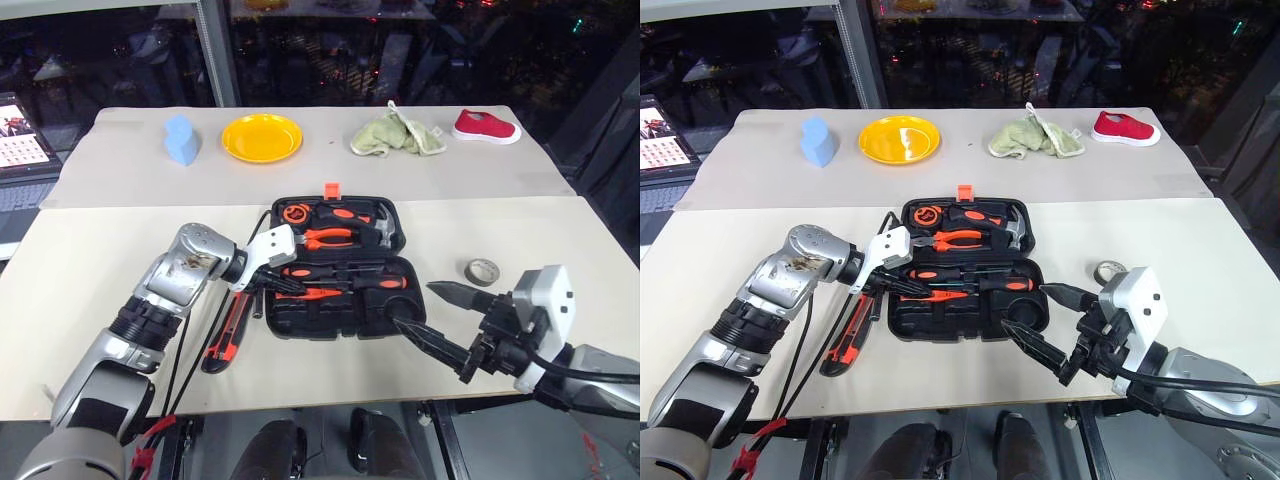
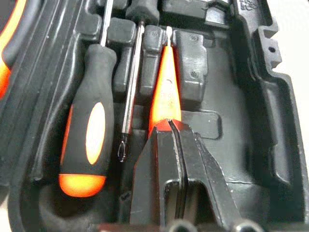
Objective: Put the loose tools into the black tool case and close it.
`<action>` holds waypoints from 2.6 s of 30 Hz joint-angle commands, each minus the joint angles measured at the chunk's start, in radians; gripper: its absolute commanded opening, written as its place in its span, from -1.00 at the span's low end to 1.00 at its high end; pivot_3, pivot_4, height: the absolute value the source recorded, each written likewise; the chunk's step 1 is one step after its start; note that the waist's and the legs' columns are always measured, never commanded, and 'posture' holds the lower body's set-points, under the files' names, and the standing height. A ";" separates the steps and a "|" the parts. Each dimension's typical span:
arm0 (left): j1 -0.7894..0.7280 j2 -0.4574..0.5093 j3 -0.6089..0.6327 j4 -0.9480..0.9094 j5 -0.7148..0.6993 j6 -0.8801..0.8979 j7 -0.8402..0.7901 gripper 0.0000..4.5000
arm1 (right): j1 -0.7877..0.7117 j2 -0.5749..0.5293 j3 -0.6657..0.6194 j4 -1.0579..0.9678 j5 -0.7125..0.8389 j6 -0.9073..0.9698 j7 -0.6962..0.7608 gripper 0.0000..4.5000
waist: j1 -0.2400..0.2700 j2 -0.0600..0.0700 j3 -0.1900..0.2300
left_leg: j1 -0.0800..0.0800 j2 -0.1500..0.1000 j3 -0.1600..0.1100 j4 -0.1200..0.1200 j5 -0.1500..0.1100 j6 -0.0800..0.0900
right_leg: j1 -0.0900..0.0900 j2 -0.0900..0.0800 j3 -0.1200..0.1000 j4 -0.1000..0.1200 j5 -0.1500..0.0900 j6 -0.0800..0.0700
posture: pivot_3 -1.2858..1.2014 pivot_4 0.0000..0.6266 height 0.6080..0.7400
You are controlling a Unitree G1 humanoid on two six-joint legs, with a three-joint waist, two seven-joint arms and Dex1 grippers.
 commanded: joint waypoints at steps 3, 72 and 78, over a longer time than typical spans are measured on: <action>-0.019 -0.017 0.065 -0.021 -0.052 -0.032 0.003 -0.99 | 0.000 0.004 -0.016 -0.011 -0.007 -0.021 0.008 1.00 | 0.001 0.000 0.000 | 0.000 0.000 0.000 0.000 0.000 0.000 | 0.000 0.000 0.000 0.000 0.000 0.000 | 0.03 -0.52 1.00; 0.052 0.509 -0.047 -0.207 -0.175 0.424 0.472 -0.26 | -0.169 0.076 0.136 0.098 -0.204 -0.030 0.278 1.00 | -0.012 0.007 -0.004 | 0.023 0.004 -0.002 -0.011 -0.002 -0.013 | 0.019 -0.001 0.000 0.000 -0.007 0.006 | 0.03 -0.52 1.00; -0.090 0.397 0.002 -0.106 -0.191 0.098 0.167 -0.26 | -0.126 0.051 0.084 0.070 -0.172 -0.018 0.268 1.00 | 0.004 0.002 -0.001 | 0.017 0.007 -0.001 -0.010 0.000 -0.013 | 0.015 0.000 -0.003 -0.001 -0.006 0.004 | 0.03 -0.52 1.00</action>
